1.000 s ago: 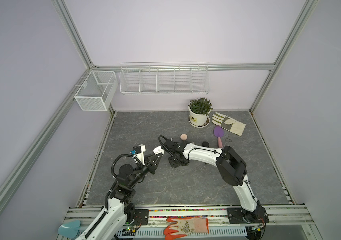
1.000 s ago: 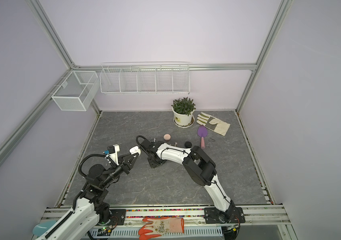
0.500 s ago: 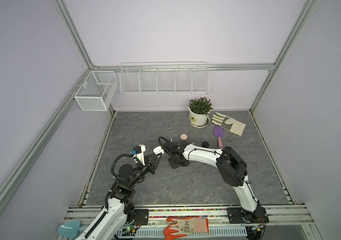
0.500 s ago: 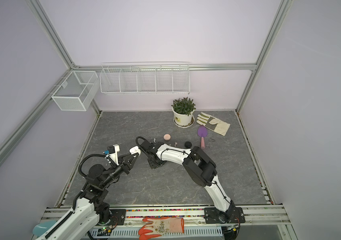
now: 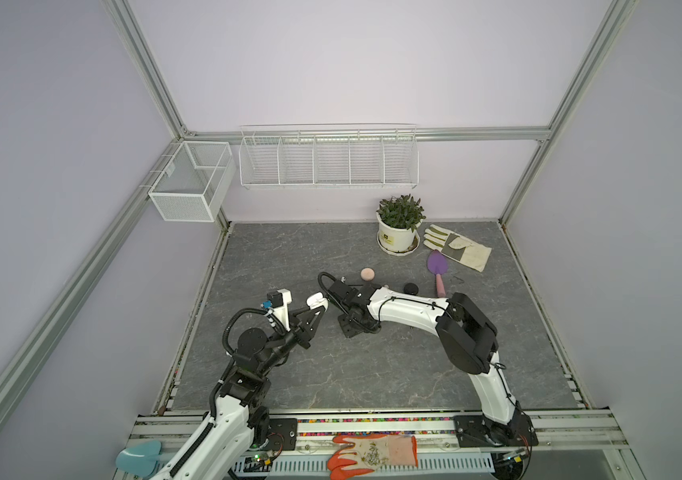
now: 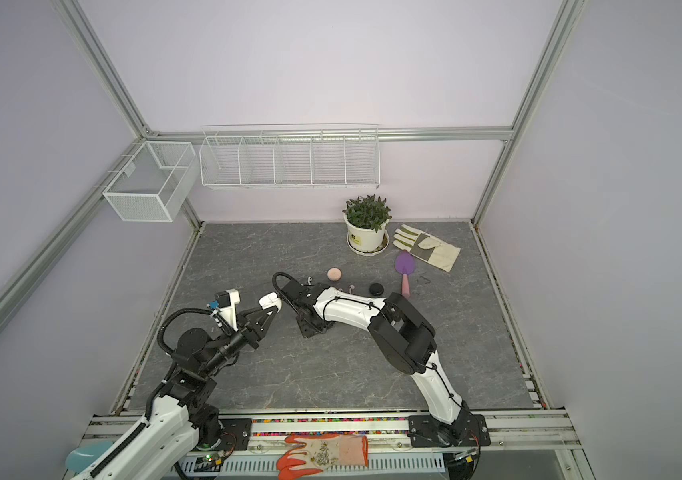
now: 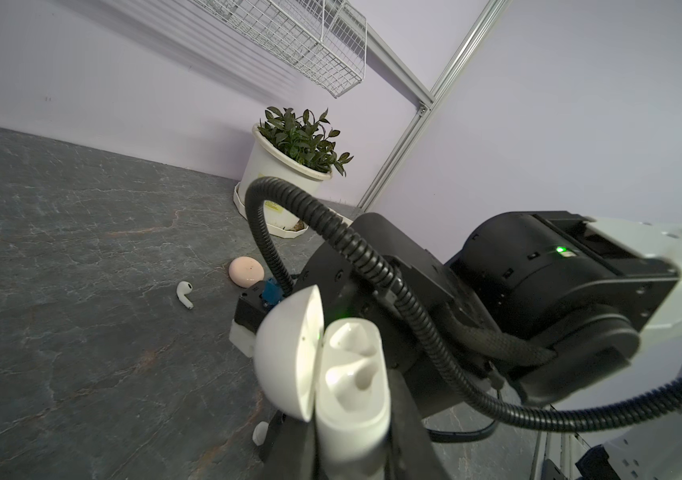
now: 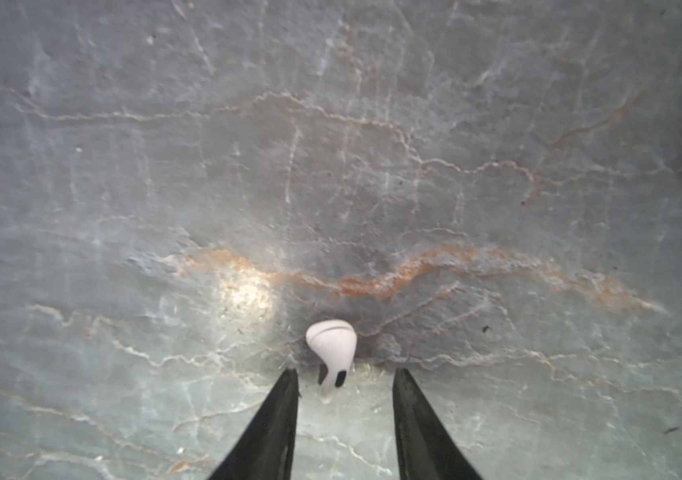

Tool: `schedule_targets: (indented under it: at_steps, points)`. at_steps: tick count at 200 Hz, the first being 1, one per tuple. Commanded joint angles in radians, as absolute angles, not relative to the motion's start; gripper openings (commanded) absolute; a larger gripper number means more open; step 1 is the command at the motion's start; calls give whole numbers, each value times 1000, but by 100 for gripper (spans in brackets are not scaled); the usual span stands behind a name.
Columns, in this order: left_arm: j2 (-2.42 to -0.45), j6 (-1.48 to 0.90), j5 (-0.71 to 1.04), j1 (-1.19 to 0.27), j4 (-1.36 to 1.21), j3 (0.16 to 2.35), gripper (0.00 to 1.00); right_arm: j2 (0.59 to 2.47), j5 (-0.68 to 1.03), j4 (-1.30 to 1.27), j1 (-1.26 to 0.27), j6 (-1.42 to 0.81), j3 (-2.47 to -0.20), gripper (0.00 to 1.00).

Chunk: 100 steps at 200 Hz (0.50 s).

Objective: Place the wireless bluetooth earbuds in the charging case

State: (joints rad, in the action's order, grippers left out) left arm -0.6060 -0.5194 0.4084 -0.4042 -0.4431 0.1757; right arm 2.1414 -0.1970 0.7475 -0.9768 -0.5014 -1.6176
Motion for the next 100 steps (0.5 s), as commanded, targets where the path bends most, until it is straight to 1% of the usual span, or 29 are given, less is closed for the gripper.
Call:
schedule_targets:
  at_steps: [1,41,100]
  points:
    - [-589,-503,399,-402,-446,178,0,2133,-194,770,-976,-529,-1643,40]
    - [-554,-506,388,-403,-425,172,0,2166,-188,766,-967,-520,-1675,37]
    - [-558,-509,392,-403,-429,168,0,2198,-186,762,-966,-526,-1686,34]
